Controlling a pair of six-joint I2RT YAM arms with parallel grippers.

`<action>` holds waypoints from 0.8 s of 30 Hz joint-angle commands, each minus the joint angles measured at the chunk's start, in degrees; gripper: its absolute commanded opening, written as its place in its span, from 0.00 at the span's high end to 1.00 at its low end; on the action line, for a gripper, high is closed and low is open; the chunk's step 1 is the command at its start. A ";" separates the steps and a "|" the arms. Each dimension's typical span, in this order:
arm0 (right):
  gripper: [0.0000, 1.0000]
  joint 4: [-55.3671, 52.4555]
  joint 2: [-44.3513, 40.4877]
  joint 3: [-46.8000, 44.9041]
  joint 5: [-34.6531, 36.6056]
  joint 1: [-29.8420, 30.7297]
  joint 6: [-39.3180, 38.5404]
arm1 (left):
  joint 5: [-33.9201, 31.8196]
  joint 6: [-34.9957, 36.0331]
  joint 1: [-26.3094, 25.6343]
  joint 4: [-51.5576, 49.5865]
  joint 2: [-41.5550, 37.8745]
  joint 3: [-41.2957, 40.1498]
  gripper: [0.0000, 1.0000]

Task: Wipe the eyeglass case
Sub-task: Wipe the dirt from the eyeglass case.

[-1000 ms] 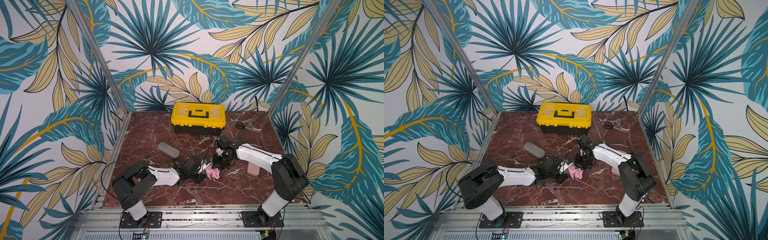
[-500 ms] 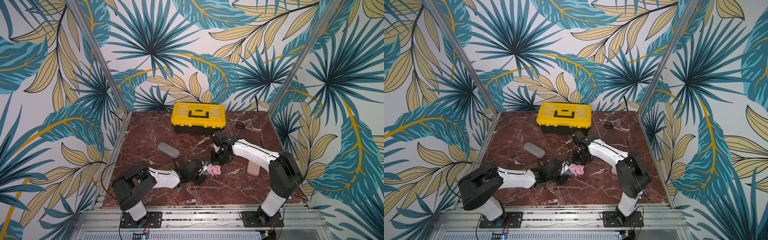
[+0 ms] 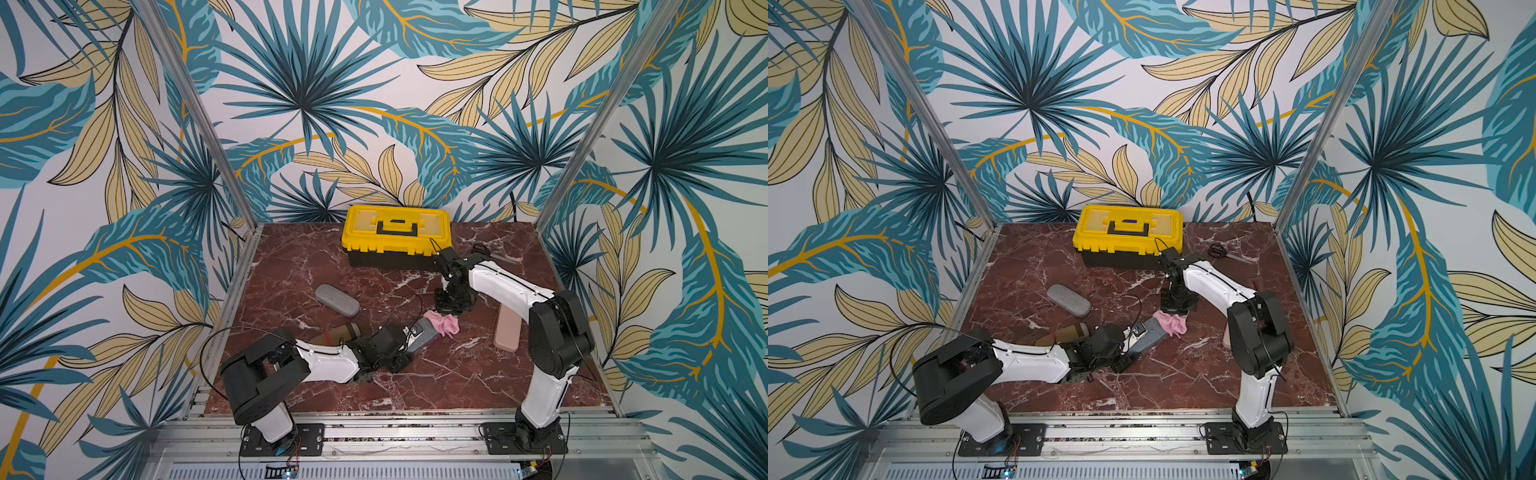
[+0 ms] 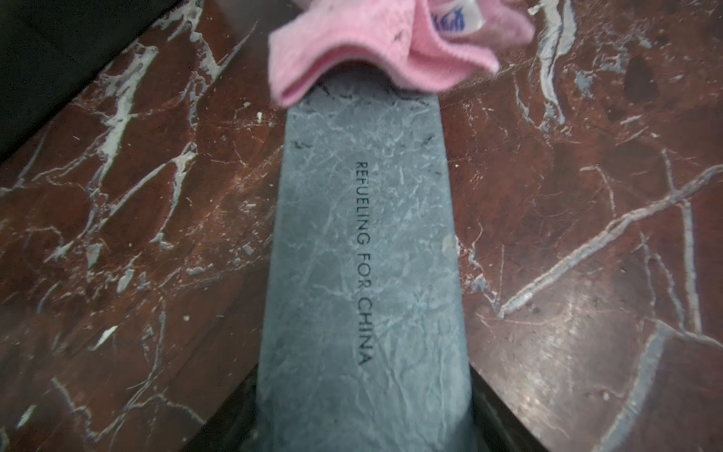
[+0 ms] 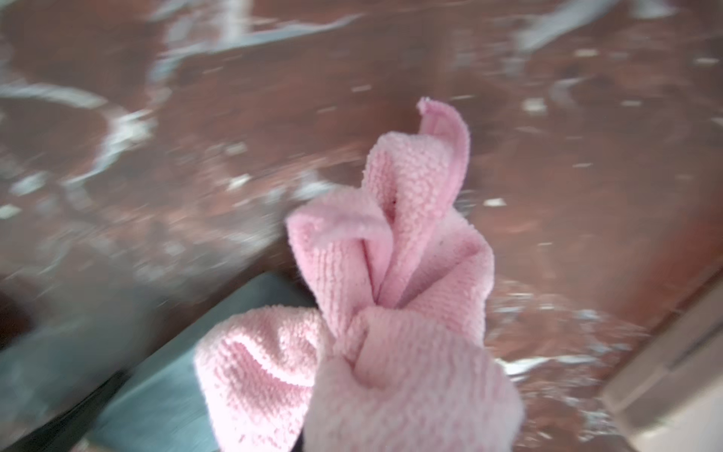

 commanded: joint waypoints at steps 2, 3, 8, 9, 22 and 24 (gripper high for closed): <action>1.00 4.46 0.31 -0.85 -13.03 4.63 3.85 | -1.13 1.01 -0.53 0.92 -1.19 -0.24 0.79; 1.00 6.71 1.13 -1.75 -15.63 4.71 5.11 | -1.26 1.14 -0.53 0.92 -1.19 -0.19 0.79; 1.00 5.92 5.47 -2.45 -13.54 0.08 2.03 | -1.91 1.58 -0.79 0.34 -1.82 -0.69 0.79; 1.00 4.27 6.11 -2.06 -10.28 -1.78 0.94 | -1.95 1.47 -0.80 0.52 -2.01 -0.97 0.79; 1.00 -3.15 16.92 17.65 -5.89 6.82 2.21 | -4.38 1.29 -1.59 -0.84 -1.35 -0.10 0.78; 1.00 -1.01 18.96 17.89 -8.88 8.26 4.43 | -4.91 1.12 -1.71 -0.60 -1.54 -0.15 0.79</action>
